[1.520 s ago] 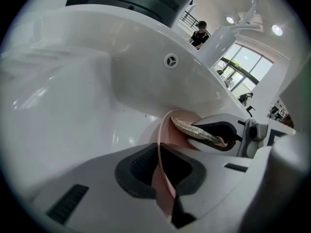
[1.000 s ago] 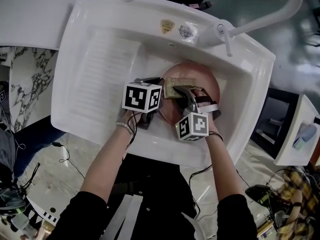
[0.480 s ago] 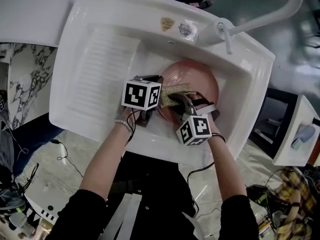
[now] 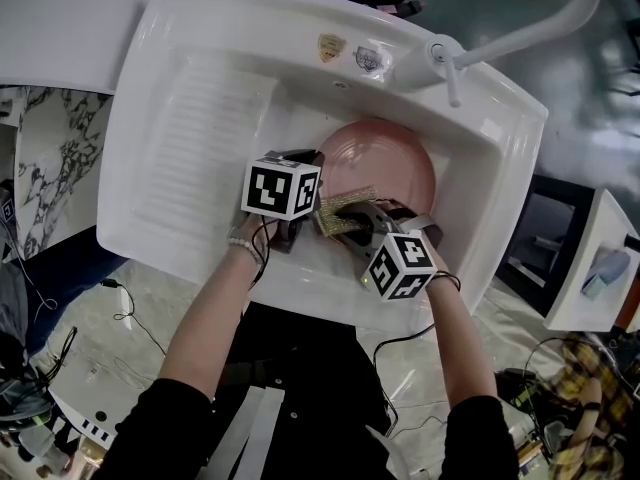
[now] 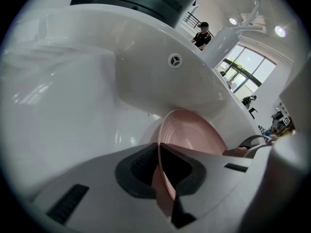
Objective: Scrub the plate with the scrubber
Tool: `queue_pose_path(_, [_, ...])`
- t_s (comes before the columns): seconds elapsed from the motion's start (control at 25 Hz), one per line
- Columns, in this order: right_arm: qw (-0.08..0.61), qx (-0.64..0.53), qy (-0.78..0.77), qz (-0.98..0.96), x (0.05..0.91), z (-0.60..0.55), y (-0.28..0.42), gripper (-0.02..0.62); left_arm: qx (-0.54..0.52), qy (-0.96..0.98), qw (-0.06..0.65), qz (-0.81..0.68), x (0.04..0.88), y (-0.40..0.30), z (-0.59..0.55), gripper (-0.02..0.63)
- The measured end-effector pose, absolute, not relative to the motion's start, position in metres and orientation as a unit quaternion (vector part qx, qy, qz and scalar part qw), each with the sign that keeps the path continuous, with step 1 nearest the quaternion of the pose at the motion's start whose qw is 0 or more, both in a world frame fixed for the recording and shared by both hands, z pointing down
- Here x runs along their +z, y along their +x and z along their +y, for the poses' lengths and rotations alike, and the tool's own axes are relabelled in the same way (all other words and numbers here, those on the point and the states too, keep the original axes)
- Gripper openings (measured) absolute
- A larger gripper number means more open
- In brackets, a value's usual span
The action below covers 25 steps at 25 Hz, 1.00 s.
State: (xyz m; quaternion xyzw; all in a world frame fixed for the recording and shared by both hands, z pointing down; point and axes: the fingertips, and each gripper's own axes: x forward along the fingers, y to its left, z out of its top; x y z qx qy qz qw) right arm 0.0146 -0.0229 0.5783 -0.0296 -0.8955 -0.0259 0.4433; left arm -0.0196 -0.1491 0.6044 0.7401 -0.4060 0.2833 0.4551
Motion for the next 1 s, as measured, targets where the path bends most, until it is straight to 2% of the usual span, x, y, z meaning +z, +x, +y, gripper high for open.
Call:
queue_pose_path(0.44, [0.460,-0.025,-0.075,-0.884,0.561,-0.005,0.037,0.080,0.285,0.742,0.451,-0.406,0.604,-0.019,-0.149,0.012])
queue_pose_path(1.0, [0.474,-0.150,0.183,-0.848,0.550,-0.124,0.067,0.075,0.284,0.743,0.450,-0.406,0.604,-0.018,-0.149,0.012])
